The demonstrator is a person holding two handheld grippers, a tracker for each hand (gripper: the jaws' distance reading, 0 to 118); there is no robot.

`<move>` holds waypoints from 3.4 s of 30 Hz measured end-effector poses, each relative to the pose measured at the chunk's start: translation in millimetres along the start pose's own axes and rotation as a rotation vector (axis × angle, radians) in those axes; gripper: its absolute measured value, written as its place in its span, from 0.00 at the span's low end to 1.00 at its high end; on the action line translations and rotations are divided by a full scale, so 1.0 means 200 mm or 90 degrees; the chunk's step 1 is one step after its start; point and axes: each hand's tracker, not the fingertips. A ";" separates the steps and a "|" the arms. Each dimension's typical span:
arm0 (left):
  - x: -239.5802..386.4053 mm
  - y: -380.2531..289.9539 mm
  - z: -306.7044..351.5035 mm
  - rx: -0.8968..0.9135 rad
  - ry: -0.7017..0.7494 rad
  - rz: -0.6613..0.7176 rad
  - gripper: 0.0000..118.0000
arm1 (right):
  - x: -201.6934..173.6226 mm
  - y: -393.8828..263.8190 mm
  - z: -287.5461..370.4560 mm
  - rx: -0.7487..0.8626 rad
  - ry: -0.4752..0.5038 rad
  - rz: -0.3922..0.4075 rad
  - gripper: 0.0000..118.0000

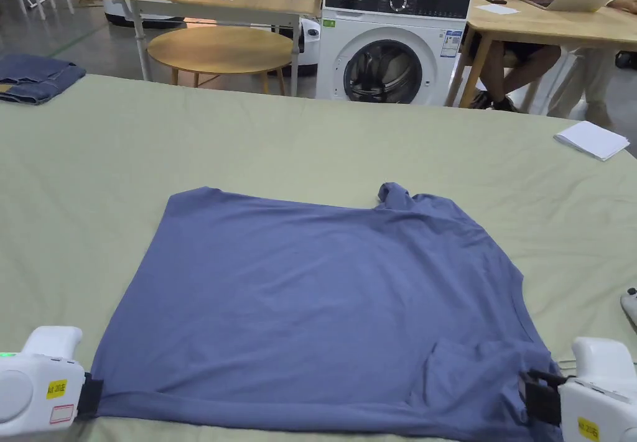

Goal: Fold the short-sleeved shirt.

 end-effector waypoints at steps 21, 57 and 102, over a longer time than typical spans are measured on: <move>-0.01 0.05 0.14 0.088 -0.028 0.012 0.00 | 0.06 0.04 0.01 0.026 0.069 -0.029 0.04; 0.09 1.06 -0.33 0.097 -0.001 -0.004 0.15 | -0.13 0.86 -0.60 0.063 0.020 -0.041 0.42; -0.03 0.85 -0.42 -0.100 -0.049 0.042 0.42 | -0.50 0.41 -0.07 0.328 0.014 0.007 0.00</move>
